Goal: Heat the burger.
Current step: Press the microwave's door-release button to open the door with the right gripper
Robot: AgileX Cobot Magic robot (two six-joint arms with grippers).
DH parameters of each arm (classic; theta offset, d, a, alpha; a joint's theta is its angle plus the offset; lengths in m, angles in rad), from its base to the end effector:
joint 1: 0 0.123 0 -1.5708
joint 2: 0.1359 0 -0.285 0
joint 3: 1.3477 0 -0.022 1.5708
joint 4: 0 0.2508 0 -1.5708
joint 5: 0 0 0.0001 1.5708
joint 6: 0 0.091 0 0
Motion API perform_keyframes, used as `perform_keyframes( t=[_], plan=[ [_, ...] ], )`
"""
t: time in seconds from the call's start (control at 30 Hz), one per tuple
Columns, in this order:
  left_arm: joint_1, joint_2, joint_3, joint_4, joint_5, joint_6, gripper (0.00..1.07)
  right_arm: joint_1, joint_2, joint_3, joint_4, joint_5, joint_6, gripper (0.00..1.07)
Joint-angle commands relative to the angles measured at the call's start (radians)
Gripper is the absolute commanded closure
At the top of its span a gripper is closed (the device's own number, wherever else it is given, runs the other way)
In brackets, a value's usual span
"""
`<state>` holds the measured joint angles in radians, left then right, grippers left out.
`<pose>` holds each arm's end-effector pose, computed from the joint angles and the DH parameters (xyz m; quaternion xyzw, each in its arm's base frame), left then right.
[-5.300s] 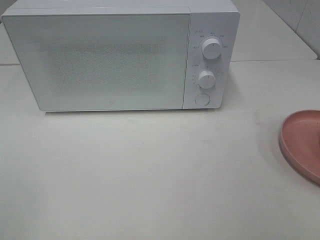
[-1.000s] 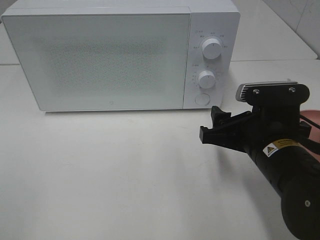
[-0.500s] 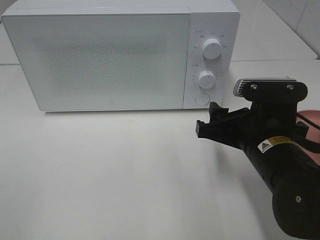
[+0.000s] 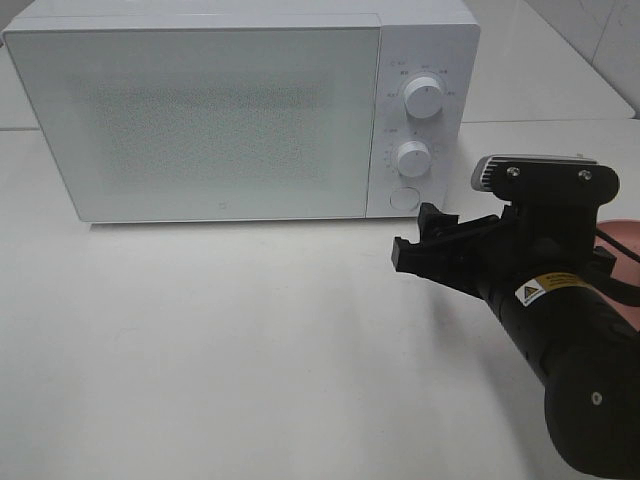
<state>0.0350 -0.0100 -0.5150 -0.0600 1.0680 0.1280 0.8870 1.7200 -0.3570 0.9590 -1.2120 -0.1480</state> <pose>-0.0084 -0.0051 0.2809 0.0411 0.8472 0.0132 0.5295 0.1995 0.1344 0.1465 0.0394 0.7670 0.0288 0.6398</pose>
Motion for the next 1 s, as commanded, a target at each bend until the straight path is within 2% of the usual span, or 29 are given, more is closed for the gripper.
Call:
perform_keyframes(
  t=[0.03, 0.1, 0.17, 0.2, 0.3, 0.37, 0.4, 0.43, 0.5, 0.57, 0.6, 0.63, 0.67, 0.73, 0.77, 0.87, 0.9, 0.97, 1.0],
  plan=[
    [0.0, -0.02, -0.001, -0.003, 0.003, -0.007, 0.07, 0.004, 0.002, -0.008, -0.001, -0.175, 0.095, 0.33],
    [0.0, -0.02, -0.001, -0.003, 0.003, -0.007, 0.07, 0.004, 0.002, -0.008, -0.001, -0.165, 0.265, 0.33],
    [0.0, -0.02, -0.001, -0.003, 0.003, -0.007, 0.07, 0.004, 0.002, -0.008, -0.001, -0.159, 0.332, 0.34],
    [0.0, -0.02, -0.001, -0.003, 0.003, -0.007, 0.07, 0.004, 0.002, -0.008, -0.001, -0.143, 0.46, 0.35],
    [0.0, -0.02, -0.001, -0.003, 0.003, -0.007, 0.07, 0.004, 0.002, -0.008, -0.001, -0.131, 0.531, 0.36],
    [0.0, -0.02, -0.001, -0.003, 0.003, -0.007, 0.07, 0.004, 0.002, -0.008, -0.001, -0.089, 0.799, 0.4],
    [0.0, -0.02, -0.001, -0.003, 0.003, -0.007, 0.07, 0.004, 0.002, -0.008, -0.001, -0.089, 0.799, 0.4],
    [0.0, -0.02, -0.001, -0.003, 0.003, -0.007, 0.07, 0.004, 0.002, -0.008, -0.001, -0.067, 0.926, 0.43],
    [0.0, -0.02, -0.001, -0.003, 0.003, -0.007, 0.07, 0.004, 0.002, -0.008, -0.001, -0.058, 0.973, 0.44],
    [0.0, -0.02, -0.001, -0.003, 0.003, -0.007, 0.07, 0.004, 0.002, -0.008, -0.001, -0.027, 1.114, 0.52],
    [0.0, -0.02, -0.001, -0.003, 0.003, -0.007, 0.07, 0.004, 0.002, -0.008, -0.001, -0.027, 1.114, 0.52],
    [0.0, -0.02, -0.001, -0.003, 0.003, -0.007, 0.07, 0.004, 0.002, -0.008, -0.001, -0.007, 1.198, 0.58],
    [0.0, -0.02, -0.001, -0.003, 0.003, -0.007, 0.07, 0.004, 0.002, -0.008, -0.001, -0.007, 1.198, 0.58],
    [0.0, -0.02, -0.001, -0.003, 0.003, -0.007, 0.07, 0.004, 0.002, -0.008, -0.003, 0.017, 1.285, 0.69],
    [0.0, -0.02, -0.001, -0.003, 0.003, -0.007, 0.07, 0.004, 0.002, -0.008, -0.003, 0.017, 1.285, 0.69],
    [0.0, -0.02, -0.001, -0.003, 0.003, -0.007, 0.07, 0.004, 0.002, -0.008, -0.003, 0.044, 1.348, 0.88],
    [0.0, -0.02, -0.001, -0.003, 0.003, -0.007, 0.07, 0.004, 0.002, -0.008, -0.003, 0.044, 1.348, 0.88],
    [0.0, -0.02, -0.001, -0.003, 0.003, -0.007, 0.07, 0.004, 0.002, -0.008, -0.003, 0.065, 1.371, 1.01],
    [0.0, -0.02, -0.001, -0.003, 0.003, -0.007, 0.07, 0.004, 0.002, -0.008, -0.003, 0.065, 1.371, 1.01]
  ],
)
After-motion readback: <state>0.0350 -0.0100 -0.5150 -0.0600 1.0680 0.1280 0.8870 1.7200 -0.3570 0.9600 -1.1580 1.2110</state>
